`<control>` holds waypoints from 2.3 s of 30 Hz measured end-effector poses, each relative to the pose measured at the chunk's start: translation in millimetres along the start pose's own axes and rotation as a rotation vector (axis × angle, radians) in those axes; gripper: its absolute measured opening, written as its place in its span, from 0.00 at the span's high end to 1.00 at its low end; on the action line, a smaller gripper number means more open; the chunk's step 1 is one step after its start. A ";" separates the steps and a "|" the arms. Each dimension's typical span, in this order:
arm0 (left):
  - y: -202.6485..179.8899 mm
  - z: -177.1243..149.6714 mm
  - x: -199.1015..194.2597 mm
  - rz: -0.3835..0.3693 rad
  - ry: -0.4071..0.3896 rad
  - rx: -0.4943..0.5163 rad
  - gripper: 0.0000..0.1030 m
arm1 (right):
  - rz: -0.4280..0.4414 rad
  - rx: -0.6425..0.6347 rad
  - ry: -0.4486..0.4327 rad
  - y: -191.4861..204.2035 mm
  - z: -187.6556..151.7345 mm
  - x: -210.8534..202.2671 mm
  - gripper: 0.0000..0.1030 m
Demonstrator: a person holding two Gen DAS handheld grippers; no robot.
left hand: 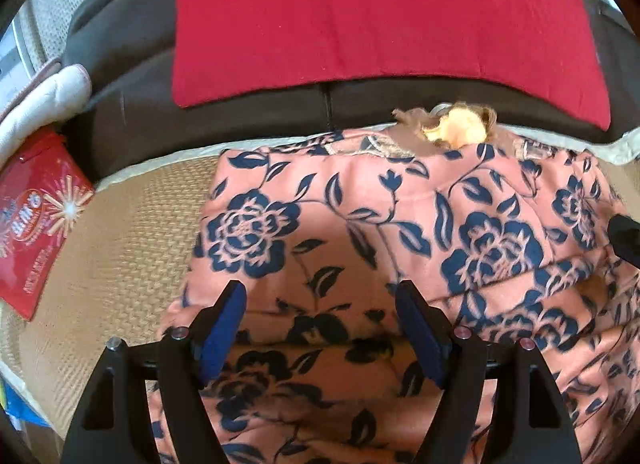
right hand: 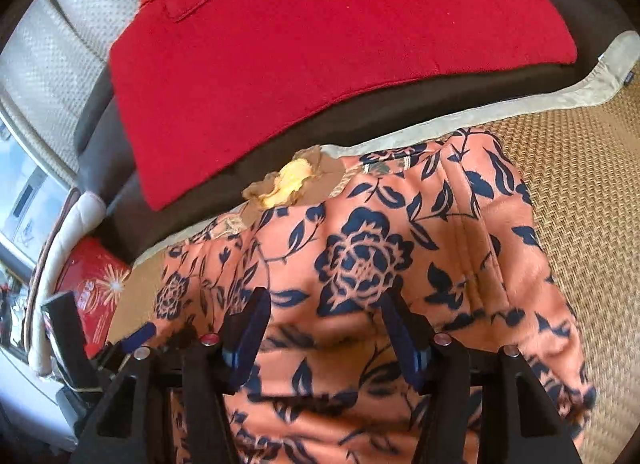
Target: Fold small clothes
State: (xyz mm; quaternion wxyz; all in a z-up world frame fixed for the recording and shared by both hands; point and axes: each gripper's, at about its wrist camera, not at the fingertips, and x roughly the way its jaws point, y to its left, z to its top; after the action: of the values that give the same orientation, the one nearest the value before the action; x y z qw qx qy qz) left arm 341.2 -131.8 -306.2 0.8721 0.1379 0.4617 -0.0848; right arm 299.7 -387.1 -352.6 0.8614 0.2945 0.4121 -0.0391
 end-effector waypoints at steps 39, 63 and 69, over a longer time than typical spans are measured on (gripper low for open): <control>129.4 -213.9 -100.1 -0.307 -0.035 -0.262 0.41 | 0.044 0.024 0.049 -64.4 -174.9 -158.0 0.36; 88.8 -208.5 -146.3 -0.428 -0.187 -0.121 0.56 | -0.015 0.130 0.048 -109.0 -193.7 -170.2 0.35; 18.0 -215.7 -169.6 -0.392 -0.286 0.176 0.27 | -0.012 0.183 0.061 -120.4 -196.6 -164.2 0.35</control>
State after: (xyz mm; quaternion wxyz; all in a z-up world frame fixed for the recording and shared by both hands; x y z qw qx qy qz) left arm 82.7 -42.5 -278.3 0.8801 0.1075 0.3425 -0.3107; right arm 19.4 -408.9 -385.1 0.8178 0.3704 0.4345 -0.0727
